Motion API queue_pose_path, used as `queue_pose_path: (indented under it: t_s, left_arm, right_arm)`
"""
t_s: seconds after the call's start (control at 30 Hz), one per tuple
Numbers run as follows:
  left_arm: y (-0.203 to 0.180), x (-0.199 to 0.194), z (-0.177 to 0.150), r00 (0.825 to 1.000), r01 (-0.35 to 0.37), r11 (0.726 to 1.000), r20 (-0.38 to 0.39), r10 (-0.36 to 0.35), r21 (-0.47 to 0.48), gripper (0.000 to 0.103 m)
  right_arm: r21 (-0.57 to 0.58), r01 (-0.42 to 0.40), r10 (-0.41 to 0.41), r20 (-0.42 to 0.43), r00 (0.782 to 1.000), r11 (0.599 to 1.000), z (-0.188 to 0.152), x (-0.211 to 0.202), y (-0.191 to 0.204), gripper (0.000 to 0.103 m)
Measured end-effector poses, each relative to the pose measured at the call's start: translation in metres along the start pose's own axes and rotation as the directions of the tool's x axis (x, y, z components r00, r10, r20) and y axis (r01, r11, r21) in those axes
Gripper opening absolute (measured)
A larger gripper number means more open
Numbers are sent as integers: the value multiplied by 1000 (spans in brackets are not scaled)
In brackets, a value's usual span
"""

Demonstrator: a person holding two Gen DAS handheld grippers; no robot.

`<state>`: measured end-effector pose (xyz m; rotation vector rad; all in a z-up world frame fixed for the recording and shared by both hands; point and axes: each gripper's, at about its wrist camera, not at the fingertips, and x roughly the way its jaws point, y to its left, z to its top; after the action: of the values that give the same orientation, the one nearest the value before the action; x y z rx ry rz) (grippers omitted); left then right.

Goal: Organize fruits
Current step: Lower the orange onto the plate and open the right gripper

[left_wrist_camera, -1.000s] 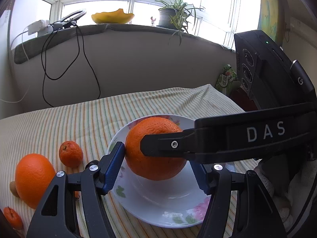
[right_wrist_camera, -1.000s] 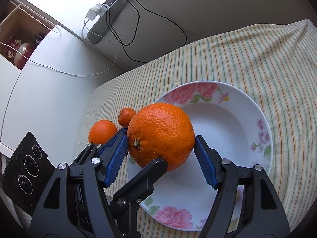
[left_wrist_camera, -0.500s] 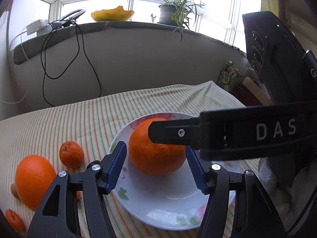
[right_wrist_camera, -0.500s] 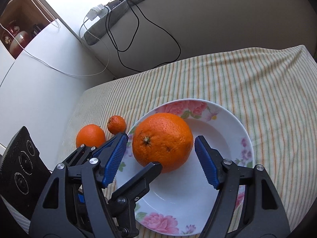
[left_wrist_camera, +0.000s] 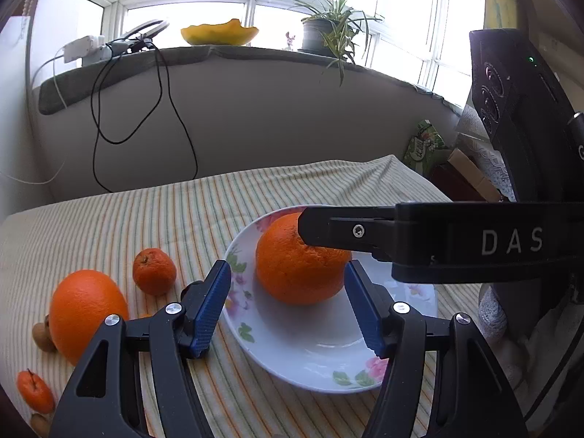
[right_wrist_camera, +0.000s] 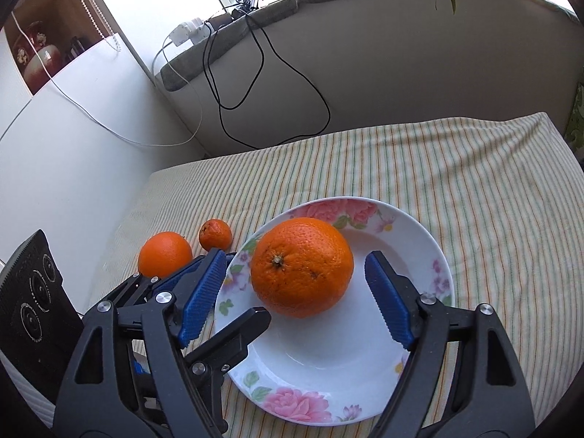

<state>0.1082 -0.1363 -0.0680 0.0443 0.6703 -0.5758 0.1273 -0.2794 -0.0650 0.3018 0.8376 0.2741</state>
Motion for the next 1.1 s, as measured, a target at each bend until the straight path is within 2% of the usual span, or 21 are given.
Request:
queue_pose_path:
  t_s: [0.27,0.5,0.8,0.83,0.9,1.1]
  left_arm:
    - [12,-15,-8,1000,-23,1000,12,23,-17,64]
    - [27,-28,-18,998,-62,997,16,63,-49,64]
    - [54,-57,-33,990,-133,986,36,137,-103,64]
    - [57,-61,-36,988,-143,984,37,148,-108,64]
    - [63,-67,-41,985,-161,979,35,166,-123,64]
    - [80,-79,-51,981,-182,969,31,190,-167,64]
  right_arm:
    - [-79,49,-46,47,998,996,-6,-9,21,81]
    - [-57,16,-11,86,996,998,-7,-12,27,81]
    - [-152,17,-9,54,999,988,-8,-10,54,82]
    - [-160,12,-5,48,999,987,-8,-10,57,83]
    - [-170,-5,11,39,999,985,-10,-10,65,94]
    - [-174,-59,62,8,998,983,-14,-9,84,94]
